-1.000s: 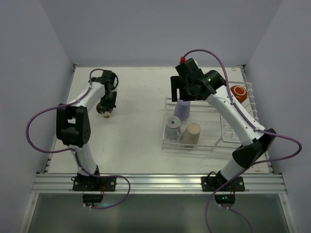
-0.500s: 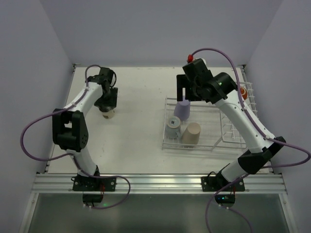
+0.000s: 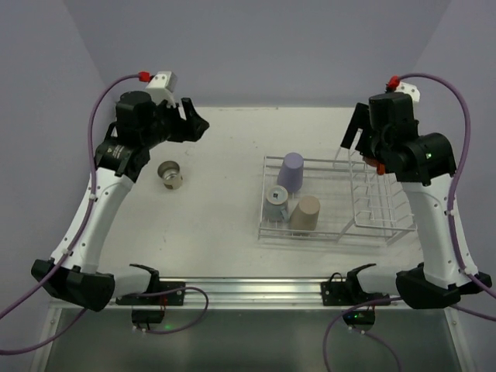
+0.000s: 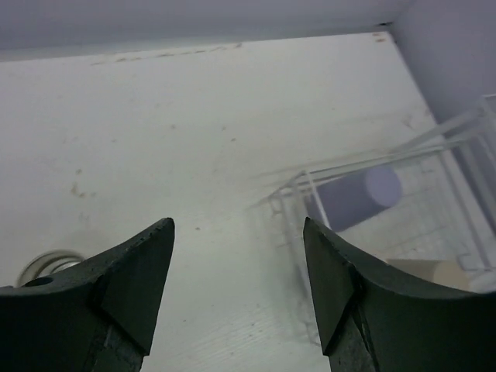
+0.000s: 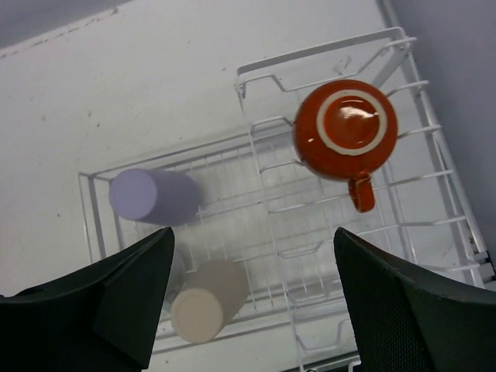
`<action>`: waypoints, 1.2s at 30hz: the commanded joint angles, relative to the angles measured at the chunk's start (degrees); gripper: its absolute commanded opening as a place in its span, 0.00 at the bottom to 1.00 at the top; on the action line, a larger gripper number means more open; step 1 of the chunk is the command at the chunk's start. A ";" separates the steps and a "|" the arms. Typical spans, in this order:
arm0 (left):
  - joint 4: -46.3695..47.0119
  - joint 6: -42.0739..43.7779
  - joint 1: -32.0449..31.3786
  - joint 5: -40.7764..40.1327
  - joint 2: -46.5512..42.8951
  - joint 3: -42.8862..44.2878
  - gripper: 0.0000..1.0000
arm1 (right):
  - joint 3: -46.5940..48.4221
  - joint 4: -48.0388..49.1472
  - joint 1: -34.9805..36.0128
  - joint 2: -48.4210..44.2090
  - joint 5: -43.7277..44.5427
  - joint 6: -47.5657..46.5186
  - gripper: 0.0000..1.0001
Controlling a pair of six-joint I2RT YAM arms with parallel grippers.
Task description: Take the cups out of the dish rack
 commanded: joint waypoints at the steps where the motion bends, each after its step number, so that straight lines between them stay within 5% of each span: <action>1: 14.89 -8.20 -0.20 21.85 -1.10 -7.17 0.72 | -2.83 -1.02 -3.31 0.06 2.84 0.07 0.86; 6: 23.52 -12.60 -1.17 30.56 -2.60 -13.08 0.73 | -7.40 3.55 -6.39 -0.99 0.65 -4.05 0.88; 13: 26.69 -11.55 -1.35 30.92 -3.40 -17.92 0.76 | -10.13 6.37 -9.91 -1.44 1.25 -9.68 0.92; 20: 28.89 -11.55 -1.35 32.42 -1.64 -19.68 0.77 | -14.70 8.29 -12.64 -3.10 2.75 -13.45 0.86; 36: 31.35 -10.67 -1.44 35.05 0.73 -21.61 0.77 | -17.08 15.94 -18.79 -2.14 -8.83 -21.54 0.86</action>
